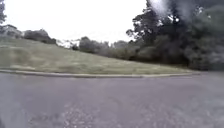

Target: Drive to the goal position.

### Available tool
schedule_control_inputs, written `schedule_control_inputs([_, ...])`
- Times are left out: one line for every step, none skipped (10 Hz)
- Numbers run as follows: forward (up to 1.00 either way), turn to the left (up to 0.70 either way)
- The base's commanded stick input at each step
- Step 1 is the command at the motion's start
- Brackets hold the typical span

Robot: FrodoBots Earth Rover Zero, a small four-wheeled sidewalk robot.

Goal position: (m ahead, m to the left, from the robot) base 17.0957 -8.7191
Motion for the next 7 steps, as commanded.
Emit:
schedule_control_inputs([0.00, -0.51])
schedule_control_inputs([0.00, -0.54])
schedule_control_inputs([0.00, -0.60])
schedule_control_inputs([0.00, -0.49])
schedule_control_inputs([0.00, -0.30])
schedule_control_inputs([0.00, -0.04])
schedule_control_inputs([0.00, 0.00])
